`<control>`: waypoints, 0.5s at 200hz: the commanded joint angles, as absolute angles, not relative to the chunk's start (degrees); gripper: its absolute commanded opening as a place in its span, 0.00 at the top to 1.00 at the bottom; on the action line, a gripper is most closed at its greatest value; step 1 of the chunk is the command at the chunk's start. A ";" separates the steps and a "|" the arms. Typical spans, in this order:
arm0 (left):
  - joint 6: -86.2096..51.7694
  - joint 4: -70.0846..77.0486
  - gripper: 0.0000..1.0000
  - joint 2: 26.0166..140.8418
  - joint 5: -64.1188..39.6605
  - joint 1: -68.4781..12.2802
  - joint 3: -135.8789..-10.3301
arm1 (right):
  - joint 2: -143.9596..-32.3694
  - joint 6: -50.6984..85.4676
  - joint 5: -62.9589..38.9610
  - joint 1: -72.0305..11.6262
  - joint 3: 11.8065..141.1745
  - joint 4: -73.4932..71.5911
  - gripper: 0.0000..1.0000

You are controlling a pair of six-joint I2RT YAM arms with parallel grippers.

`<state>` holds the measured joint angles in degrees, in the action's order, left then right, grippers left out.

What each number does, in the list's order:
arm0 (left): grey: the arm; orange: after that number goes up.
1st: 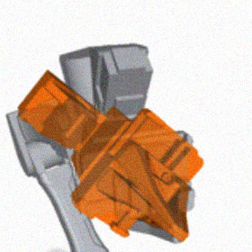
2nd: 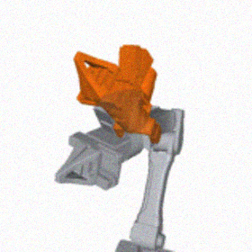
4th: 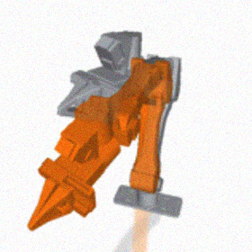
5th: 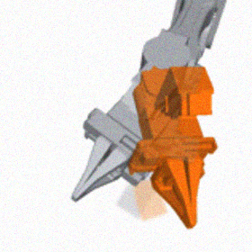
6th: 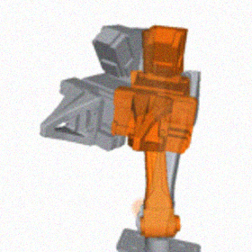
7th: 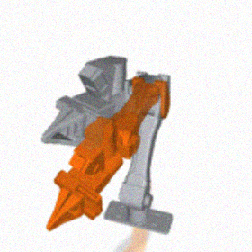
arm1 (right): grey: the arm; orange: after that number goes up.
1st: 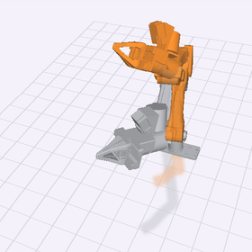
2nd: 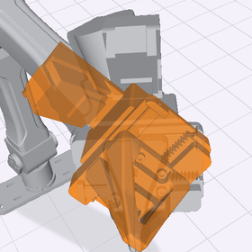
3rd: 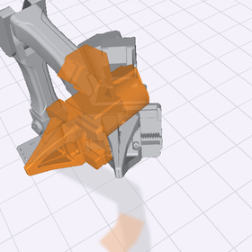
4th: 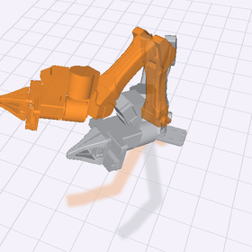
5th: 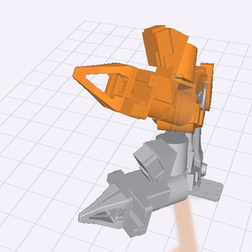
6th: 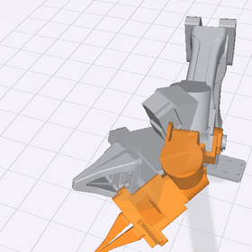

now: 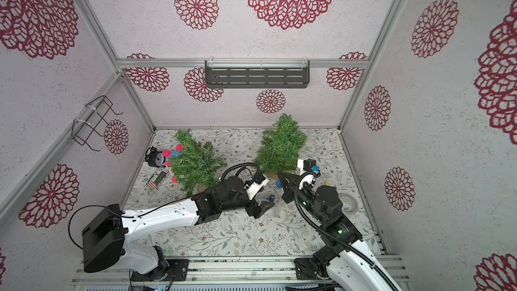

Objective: Wrap string light around the christmas tree
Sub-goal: Pick up the light string from the center of the board.

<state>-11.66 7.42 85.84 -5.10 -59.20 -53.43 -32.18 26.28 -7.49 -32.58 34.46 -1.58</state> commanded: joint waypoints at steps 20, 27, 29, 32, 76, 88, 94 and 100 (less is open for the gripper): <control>-7.90 16.74 0.14 85.13 -4.57 -58.90 -48.86 | -31.70 28.46 -7.60 -32.78 35.24 -4.91 1.00; -7.63 18.05 0.14 85.54 -4.97 -59.02 -48.06 | -31.81 28.64 -7.79 -32.78 35.24 -5.14 1.00; -7.55 18.33 0.14 85.70 -5.13 -59.01 -47.87 | -31.86 28.69 -7.86 -32.81 35.29 -5.17 1.00; -7.42 18.71 0.14 85.88 -5.33 -58.90 -47.70 | -31.99 28.73 -7.95 -32.79 35.33 -5.23 1.00; -5.22 23.47 0.16 89.23 -5.54 -58.84 -49.05 | -33.76 28.56 -9.64 -32.78 37.95 -3.72 1.00; -4.88 24.37 0.19 90.58 -5.92 -58.83 -50.39 | -34.03 28.80 -10.01 -32.78 38.36 -3.84 1.00; -4.84 24.64 0.20 91.22 -5.80 -58.92 -51.10 | -34.05 28.95 -10.07 -32.79 38.47 -3.95 1.00; -4.92 25.04 0.22 91.77 -5.63 -58.82 -51.55 | -33.93 29.11 -10.10 -32.78 38.46 -4.11 1.00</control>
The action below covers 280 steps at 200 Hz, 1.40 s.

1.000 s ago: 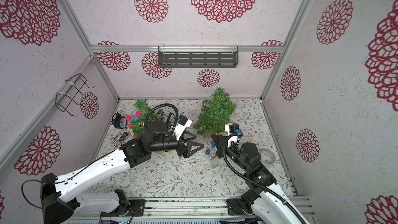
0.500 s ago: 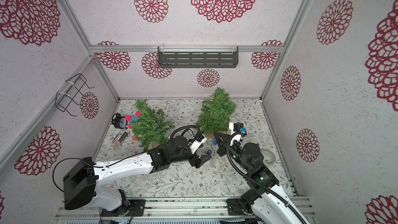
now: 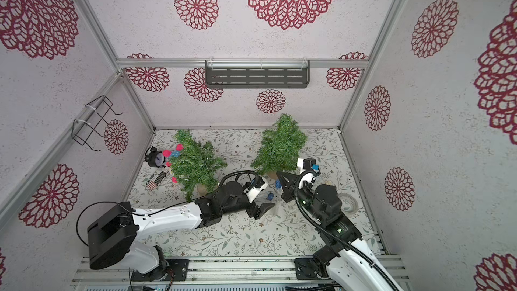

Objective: Wrap string light around the christmas tree
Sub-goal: Pick up the light string from the center of the board.

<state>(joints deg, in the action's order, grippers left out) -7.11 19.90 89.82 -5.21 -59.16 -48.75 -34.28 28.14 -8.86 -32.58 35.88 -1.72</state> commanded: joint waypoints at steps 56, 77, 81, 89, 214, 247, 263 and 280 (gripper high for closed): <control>-5.80 30.43 0.41 94.75 -7.92 -57.22 -53.27 | -33.65 31.55 -10.20 -32.78 37.91 -6.47 1.00; -6.30 31.78 0.56 96.33 -10.19 -56.99 -54.43 | -33.93 31.67 -10.20 -32.78 38.14 -7.31 1.00; -6.54 32.12 0.60 96.60 -10.49 -56.97 -54.59 | -34.05 31.80 -10.17 -32.79 38.14 -7.52 1.00; -6.96 32.49 0.67 97.06 -11.23 -56.94 -54.90 | -34.07 31.76 -10.13 -32.78 38.14 -7.73 1.00; -17.34 -9.87 1.00 72.16 -11.53 -54.64 -54.74 | -45.12 35.73 -6.79 -34.89 33.84 -11.92 1.00; -20.05 -15.23 1.00 66.98 -11.17 -54.75 -54.72 | -48.20 37.84 -6.94 -36.51 29.37 -16.71 0.85; -19.27 -20.65 1.00 64.21 -8.09 -54.37 -57.06 | -48.12 35.48 -9.74 -36.39 30.04 -14.46 0.66; -19.42 -23.38 1.00 62.29 -9.19 -53.38 -59.94 | -45.54 32.88 -11.92 -34.86 29.71 -11.25 0.53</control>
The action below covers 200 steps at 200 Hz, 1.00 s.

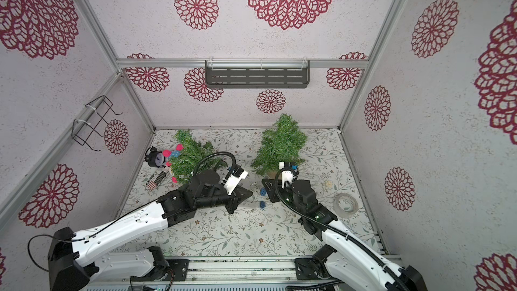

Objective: Wrap string light around the christmas tree
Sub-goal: Pick up the light string from the center of the board.

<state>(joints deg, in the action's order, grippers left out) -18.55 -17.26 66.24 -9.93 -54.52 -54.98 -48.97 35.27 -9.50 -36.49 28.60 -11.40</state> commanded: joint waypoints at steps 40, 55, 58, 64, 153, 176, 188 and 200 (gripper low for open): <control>-17.55 -29.44 1.00 61.57 -9.51 -53.05 -67.02 | -41.47 28.61 -2.93 -25.64 33.20 12.36 0.46; -17.15 -30.17 1.00 61.61 -9.30 -52.22 -68.55 | -41.81 33.63 4.54 -23.51 33.87 21.39 0.45; -17.10 -30.15 1.00 61.57 -9.43 -52.12 -68.75 | -41.71 34.71 5.39 -23.49 33.66 22.32 0.44; -16.93 -29.96 1.00 61.63 -9.64 -52.01 -69.13 | -41.45 37.07 6.91 -23.51 33.06 23.88 0.42; -15.64 -28.26 1.00 63.67 -12.07 -51.86 -70.51 | -53.03 50.54 16.32 -18.57 23.79 9.71 0.34; -15.23 -27.96 1.00 64.05 -12.27 -51.73 -69.98 | -60.01 51.79 16.86 -15.70 24.10 4.26 0.35; -15.05 -28.03 1.00 64.55 -12.22 -51.60 -70.05 | -62.91 52.82 17.04 -15.21 23.62 1.05 0.36; -14.84 -28.12 1.00 65.10 -12.36 -51.51 -70.14 | -65.58 53.94 17.10 -15.04 23.24 -1.30 0.37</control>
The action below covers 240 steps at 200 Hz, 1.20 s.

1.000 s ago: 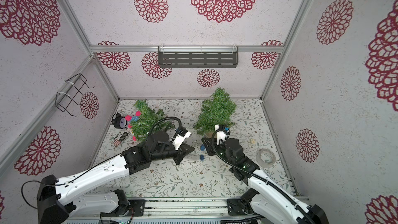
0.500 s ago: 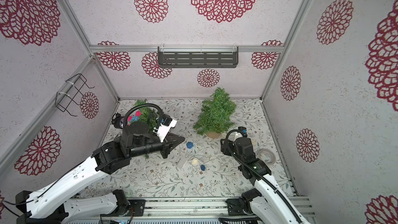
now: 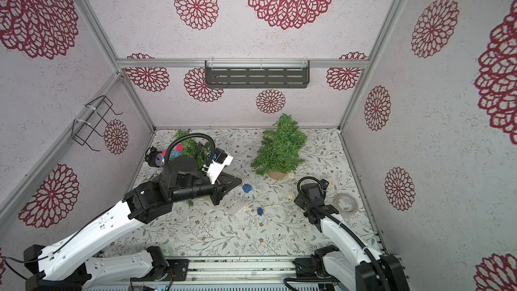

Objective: Wrap string light around the christmas tree
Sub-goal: Pick up the light string from the center of the board.

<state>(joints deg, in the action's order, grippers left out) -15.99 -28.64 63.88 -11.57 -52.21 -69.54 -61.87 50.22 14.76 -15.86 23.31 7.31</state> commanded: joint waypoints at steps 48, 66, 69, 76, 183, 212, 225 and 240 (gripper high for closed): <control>-15.12 -27.61 1.00 65.77 -12.47 -51.35 -69.53 | -73.52 55.76 14.85 -14.90 22.18 -11.48 0.49; -15.12 -27.51 1.00 65.74 -12.35 -51.33 -69.43 | -74.16 55.34 14.38 -14.49 21.42 -13.91 0.70; -15.12 -27.48 1.00 65.76 -12.31 -51.33 -69.37 | -73.99 55.16 14.15 -14.38 21.18 -14.42 0.74; -15.08 -27.28 1.00 65.74 -12.31 -51.25 -69.27 | -73.43 54.66 13.40 -14.08 20.41 -15.86 0.81; -13.92 -24.17 1.00 66.97 -13.48 -51.10 -66.35 | -44.15 35.79 15.88 -13.58 34.24 10.34 1.00; -13.36 -23.57 1.00 66.71 -14.17 -50.70 -65.09 | -40.83 29.30 18.96 -13.54 43.70 17.64 1.00; -13.27 -23.15 1.00 66.80 -14.15 -50.65 -64.87 | -40.85 26.63 19.99 -13.36 47.77 19.10 1.00; -13.11 -22.92 1.00 67.23 -14.29 -50.63 -65.01 | -42.04 23.80 20.70 -12.97 52.81 19.97 1.00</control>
